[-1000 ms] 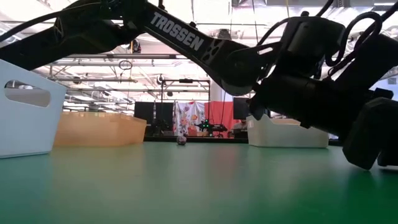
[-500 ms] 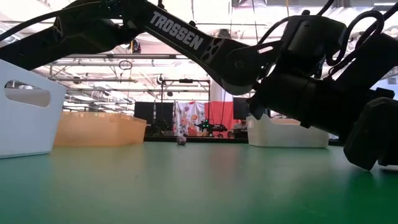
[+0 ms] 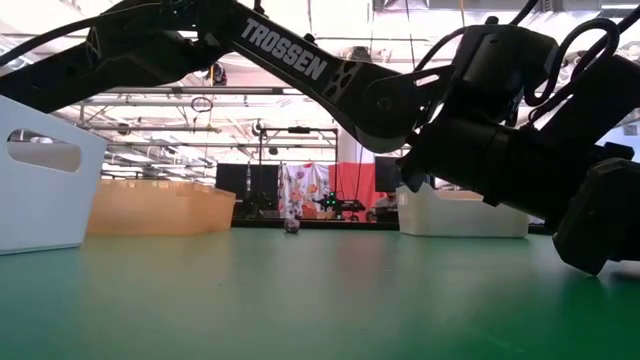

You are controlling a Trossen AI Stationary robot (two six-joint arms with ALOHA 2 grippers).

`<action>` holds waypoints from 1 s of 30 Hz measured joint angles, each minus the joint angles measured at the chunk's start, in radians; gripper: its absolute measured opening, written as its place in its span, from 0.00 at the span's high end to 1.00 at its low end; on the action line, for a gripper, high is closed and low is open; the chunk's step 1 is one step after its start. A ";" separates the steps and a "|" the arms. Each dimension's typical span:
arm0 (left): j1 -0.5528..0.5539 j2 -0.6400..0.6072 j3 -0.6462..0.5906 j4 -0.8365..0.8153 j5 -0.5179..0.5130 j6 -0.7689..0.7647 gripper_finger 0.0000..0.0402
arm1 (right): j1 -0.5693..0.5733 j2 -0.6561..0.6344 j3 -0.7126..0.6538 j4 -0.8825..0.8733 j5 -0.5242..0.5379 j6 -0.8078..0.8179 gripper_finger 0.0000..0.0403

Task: Sort produce into baskets
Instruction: Put the eggplant into the bottom white bin

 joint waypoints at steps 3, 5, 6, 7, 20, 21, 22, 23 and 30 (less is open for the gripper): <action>0.000 0.000 0.000 0.000 0.000 0.000 0.89 | 0.000 0.000 0.000 0.000 0.005 0.000 1.00; 0.000 0.000 0.000 0.000 0.000 0.000 0.90 | 0.000 0.000 0.000 0.000 0.032 0.000 1.00; 0.000 0.000 0.000 0.000 -0.001 0.000 0.91 | 0.001 0.000 0.000 0.001 0.052 0.000 1.00; -0.001 0.000 0.000 0.000 -0.002 0.000 0.91 | 0.001 0.000 0.000 0.004 0.069 0.000 1.00; -0.013 -0.152 -0.001 -0.255 -0.006 0.000 0.92 | 0.007 -0.001 0.000 0.076 0.130 -0.058 1.00; -0.013 -0.171 -0.001 -0.300 -0.006 0.000 0.92 | 0.008 -0.001 0.000 0.084 0.137 -0.069 1.00; -0.014 -0.187 -0.001 -0.334 -0.006 0.001 0.92 | 0.008 0.000 0.000 0.090 0.150 -0.076 1.00; -0.014 -0.207 -0.001 -0.379 -0.006 0.004 0.92 | 0.008 0.003 0.000 0.096 0.169 -0.080 1.00; -0.027 -0.341 -0.001 -0.706 -0.006 0.060 0.92 | 0.008 0.075 0.000 0.173 0.206 -0.117 1.00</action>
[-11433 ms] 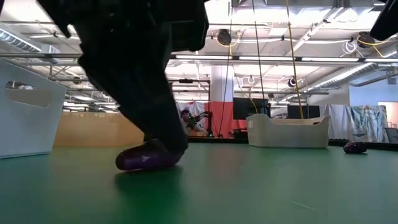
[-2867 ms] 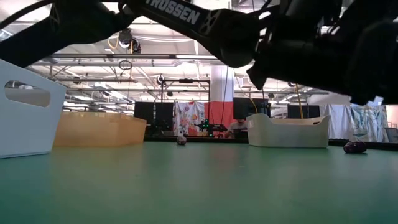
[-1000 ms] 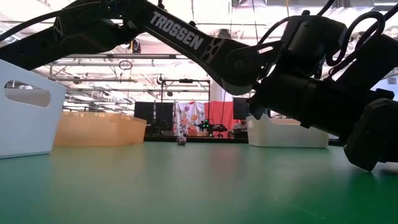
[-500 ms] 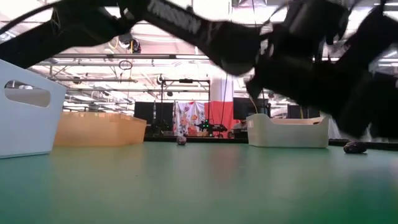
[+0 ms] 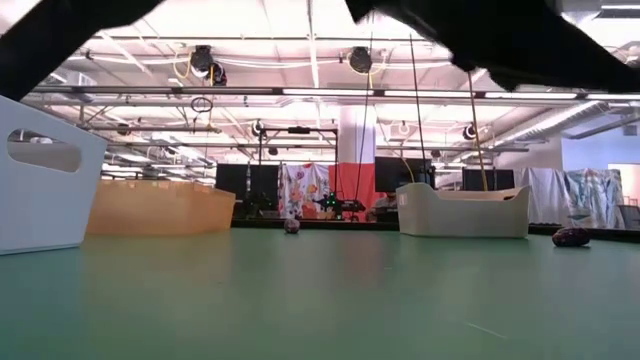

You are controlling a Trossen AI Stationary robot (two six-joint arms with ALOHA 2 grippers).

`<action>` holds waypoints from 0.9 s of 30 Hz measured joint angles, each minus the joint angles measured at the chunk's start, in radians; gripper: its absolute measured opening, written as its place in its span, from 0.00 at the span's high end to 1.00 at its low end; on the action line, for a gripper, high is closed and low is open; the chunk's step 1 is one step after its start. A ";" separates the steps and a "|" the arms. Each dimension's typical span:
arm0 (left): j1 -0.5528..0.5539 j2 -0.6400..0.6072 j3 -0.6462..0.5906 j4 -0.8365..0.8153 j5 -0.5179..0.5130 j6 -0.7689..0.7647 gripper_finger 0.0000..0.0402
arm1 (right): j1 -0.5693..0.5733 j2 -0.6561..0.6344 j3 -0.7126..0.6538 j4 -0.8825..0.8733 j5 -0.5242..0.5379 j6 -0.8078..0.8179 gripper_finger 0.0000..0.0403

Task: Sort produce into baskets
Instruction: Put the eggplant into the bottom white bin

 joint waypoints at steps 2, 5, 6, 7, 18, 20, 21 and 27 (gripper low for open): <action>-0.013 -0.038 0.000 -0.127 -0.001 0.003 0.92 | -0.001 0.030 0.000 0.023 0.000 0.001 1.00; -0.035 -0.084 0.000 -0.276 -0.004 -0.002 0.92 | -0.001 0.075 0.000 0.064 0.000 0.001 1.00; -0.045 -0.101 0.000 -0.326 -0.011 -0.005 0.92 | -0.001 0.092 0.000 0.079 -0.001 0.001 1.00; -0.054 -0.114 0.000 -0.369 -0.018 -0.010 0.92 | 0.000 0.107 0.000 0.095 0.000 -0.002 1.00; -0.113 -0.321 -0.073 -0.719 -0.296 -0.233 0.92 | -0.016 0.152 0.000 0.080 -0.004 -0.060 1.00; -0.114 -0.393 -0.140 -0.719 -0.300 -0.287 0.92 | -0.017 0.152 0.000 0.081 0.015 -0.087 1.00; -0.114 -0.433 -0.179 -0.717 -0.308 -0.316 0.92 | -0.019 0.152 0.000 0.082 0.024 -0.101 1.00; -0.153 -0.700 -0.471 -0.635 -0.415 -0.545 0.92 | -0.023 0.152 0.000 0.087 0.028 -0.149 1.00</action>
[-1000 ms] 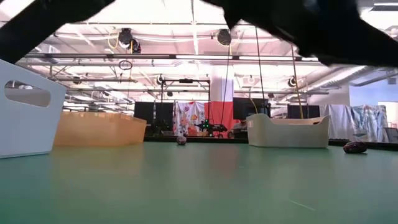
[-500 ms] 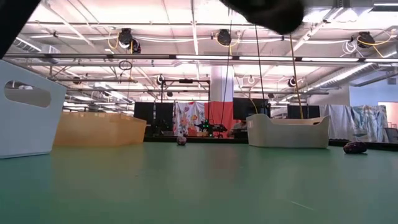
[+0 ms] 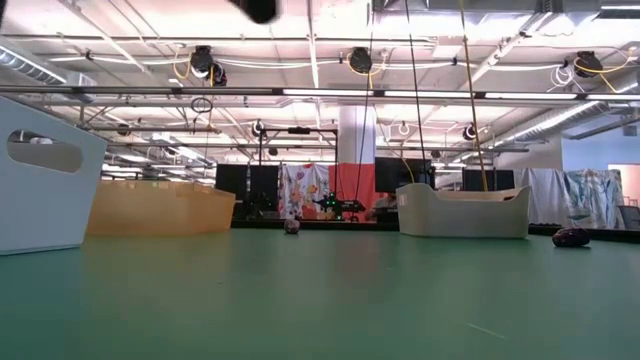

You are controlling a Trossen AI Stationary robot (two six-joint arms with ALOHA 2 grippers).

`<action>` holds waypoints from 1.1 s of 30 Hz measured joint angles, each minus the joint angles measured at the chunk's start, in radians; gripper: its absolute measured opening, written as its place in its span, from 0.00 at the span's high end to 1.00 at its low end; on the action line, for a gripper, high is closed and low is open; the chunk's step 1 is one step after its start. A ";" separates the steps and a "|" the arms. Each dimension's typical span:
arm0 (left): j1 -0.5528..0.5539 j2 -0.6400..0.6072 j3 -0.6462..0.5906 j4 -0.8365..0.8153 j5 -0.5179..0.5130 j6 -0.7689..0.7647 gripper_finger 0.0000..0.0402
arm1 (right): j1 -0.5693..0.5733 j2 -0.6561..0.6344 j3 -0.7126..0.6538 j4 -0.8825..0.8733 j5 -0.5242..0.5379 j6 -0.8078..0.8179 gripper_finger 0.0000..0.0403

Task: Sort produce into baskets
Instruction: Put the eggplant into the bottom white bin

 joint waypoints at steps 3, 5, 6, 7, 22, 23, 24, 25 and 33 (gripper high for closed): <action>-0.049 -0.129 -0.140 0.050 -0.049 -0.118 0.92 | -0.002 0.000 0.000 0.000 0.000 0.000 1.00; -0.094 -0.205 -0.224 0.059 -0.089 -0.190 0.92 | -0.006 0.000 0.000 0.000 0.001 0.000 1.00; -0.117 -0.238 -0.262 0.059 -0.113 -0.229 0.92 | -0.009 0.000 0.000 0.000 0.001 0.000 1.00; -0.142 -0.270 -0.299 0.058 -0.140 -0.273 0.92 | -0.012 0.000 0.000 -0.001 0.001 -0.001 1.00; -0.367 -0.419 -0.734 0.062 -0.151 -0.785 0.92 | -0.136 -0.002 0.000 0.001 -0.001 -0.153 1.00; -0.370 -0.417 -0.749 0.064 -0.148 -0.801 0.92 | -0.147 -0.002 0.000 0.001 -0.001 -0.175 1.00; -0.373 -0.416 -0.762 0.064 -0.145 -0.817 0.92 | -0.159 -0.002 0.000 0.001 -0.001 -0.196 1.00; -0.376 -0.417 -0.770 0.064 -0.145 -0.830 0.92 | -0.170 -0.002 0.000 0.001 -0.001 -0.216 1.00; -0.379 -0.417 -0.784 0.185 -0.143 -0.818 0.83 | -0.240 -0.002 0.000 0.018 -0.006 -0.332 1.00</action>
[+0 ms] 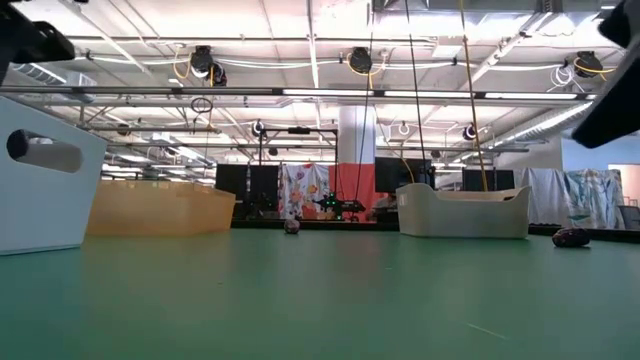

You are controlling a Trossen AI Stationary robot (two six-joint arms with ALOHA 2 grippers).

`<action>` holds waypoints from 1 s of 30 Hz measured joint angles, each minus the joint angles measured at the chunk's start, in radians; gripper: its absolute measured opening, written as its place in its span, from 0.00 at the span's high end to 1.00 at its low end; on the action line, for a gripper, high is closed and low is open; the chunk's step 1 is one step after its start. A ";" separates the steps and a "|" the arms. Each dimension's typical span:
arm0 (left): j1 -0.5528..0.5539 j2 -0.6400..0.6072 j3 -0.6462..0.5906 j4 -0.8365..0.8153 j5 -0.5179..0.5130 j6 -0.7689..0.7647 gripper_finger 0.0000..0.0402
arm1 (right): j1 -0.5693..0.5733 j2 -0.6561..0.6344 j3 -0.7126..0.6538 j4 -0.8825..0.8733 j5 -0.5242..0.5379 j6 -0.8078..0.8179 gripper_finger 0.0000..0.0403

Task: Sort produce into baskets
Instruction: Put the eggplant into the bottom white bin

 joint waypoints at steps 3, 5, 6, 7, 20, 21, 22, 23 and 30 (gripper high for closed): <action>0.000 0.000 0.000 0.028 -0.001 0.027 0.78 | -0.007 0.000 0.000 0.007 -0.002 -0.030 1.00; 0.000 0.000 0.000 0.043 -0.025 0.028 0.75 | -0.007 0.000 0.000 0.007 -0.003 -0.035 1.00; 0.000 0.000 0.000 0.055 -0.035 0.028 0.73 | -0.007 0.000 0.000 0.007 -0.003 -0.035 1.00; 0.003 0.000 0.000 0.069 -0.047 0.032 0.72 | -0.007 0.000 0.000 0.007 -0.003 -0.035 1.00; 0.206 0.071 0.002 0.684 -0.249 0.420 0.68 | 0.015 -0.008 0.001 -0.314 0.000 0.278 1.00; 0.226 0.097 0.002 0.754 -0.260 0.479 0.68 | 0.023 -0.010 0.001 -0.354 -0.002 0.323 1.00; 0.248 0.127 0.002 0.821 -0.263 0.538 0.68 | 0.032 -0.014 0.001 -0.393 -0.003 0.374 1.00; 0.271 0.160 0.002 0.889 -0.264 0.592 0.68 | 0.042 -0.018 0.001 -0.438 -0.004 0.432 1.00; 0.419 0.473 0.007 1.615 -0.176 0.864 0.68 | 0.111 -0.034 0.000 -0.668 -0.068 0.796 1.00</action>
